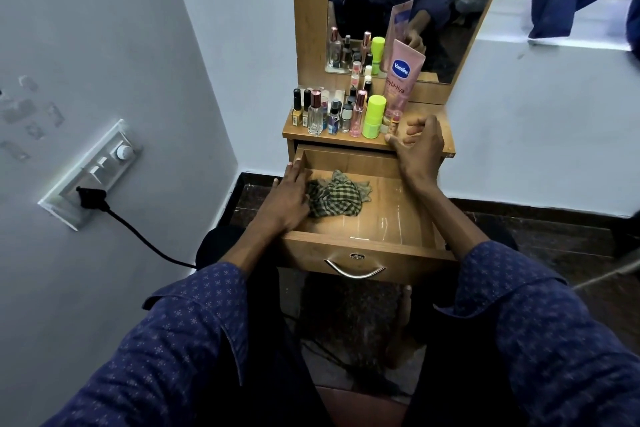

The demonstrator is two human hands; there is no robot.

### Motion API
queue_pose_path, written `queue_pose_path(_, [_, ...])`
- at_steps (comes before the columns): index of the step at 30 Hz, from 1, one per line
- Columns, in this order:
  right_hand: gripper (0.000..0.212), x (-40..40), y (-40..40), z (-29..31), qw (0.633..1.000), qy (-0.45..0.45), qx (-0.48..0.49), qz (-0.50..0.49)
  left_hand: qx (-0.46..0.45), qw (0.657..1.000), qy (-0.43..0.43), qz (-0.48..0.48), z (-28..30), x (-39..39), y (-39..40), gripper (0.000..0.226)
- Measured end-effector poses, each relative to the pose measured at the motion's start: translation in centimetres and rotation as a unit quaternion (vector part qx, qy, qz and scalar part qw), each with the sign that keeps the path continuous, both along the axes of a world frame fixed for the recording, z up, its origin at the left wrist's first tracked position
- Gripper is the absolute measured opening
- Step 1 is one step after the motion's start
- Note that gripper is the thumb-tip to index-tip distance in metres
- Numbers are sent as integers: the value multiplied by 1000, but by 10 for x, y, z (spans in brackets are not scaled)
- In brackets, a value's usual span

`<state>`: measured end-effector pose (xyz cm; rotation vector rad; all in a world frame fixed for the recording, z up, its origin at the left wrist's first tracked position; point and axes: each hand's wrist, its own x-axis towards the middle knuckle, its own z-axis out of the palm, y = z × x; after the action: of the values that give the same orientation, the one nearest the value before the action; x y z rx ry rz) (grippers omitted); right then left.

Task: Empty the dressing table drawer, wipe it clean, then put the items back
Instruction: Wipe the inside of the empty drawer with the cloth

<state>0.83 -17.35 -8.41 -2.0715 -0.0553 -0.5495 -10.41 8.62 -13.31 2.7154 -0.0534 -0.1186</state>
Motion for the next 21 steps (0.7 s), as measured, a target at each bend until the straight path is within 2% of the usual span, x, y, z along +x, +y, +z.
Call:
queue_pose_path(3, [24, -24, 10, -10, 999, -3, -44, -21, -3, 1000, 4, 1, 1, 0, 0, 74])
queue_pose_path(5, [20, -35, 21, -23, 986, 36, -136, 88, -11, 1000, 7, 5, 2, 0, -1, 75])
queue_pose_path(7, [20, -38, 33, -36, 928, 110, -258, 245, -26, 1000, 2, 9, 1, -1, -1, 76])
queue_pose_path(8, [33, -37, 41, -44, 887, 138, -324, 297, -34, 999, 0, 10, 2, -1, 0, 76])
queue_pose_path(9, [45, -37, 49, -50, 854, 160, -381, 316, -40, 999, 0, 11, 2, -2, 0, 76])
queue_pose_path(10, [51, -37, 57, -54, 839, 165, -415, 311, -44, 999, -1, 12, 2, -3, -1, 76])
queue_pose_path(13, [47, -47, 81, -54, 835, 108, -448, 301, -48, 999, 2, 13, 4, -3, -2, 77])
queue_pose_path(16, [33, -56, 99, -53, 803, 63, -466, 366, -43, 999, 3, 16, 3, -2, -1, 77])
queue_pose_path(19, [26, -64, 103, -59, 760, 78, -488, 422, -36, 999, 11, 12, 0, -3, 0, 82])
queue_pose_path(21, [27, -59, 96, -61, 753, 81, -481, 441, -39, 999, 12, 11, 0, -4, 0, 82])
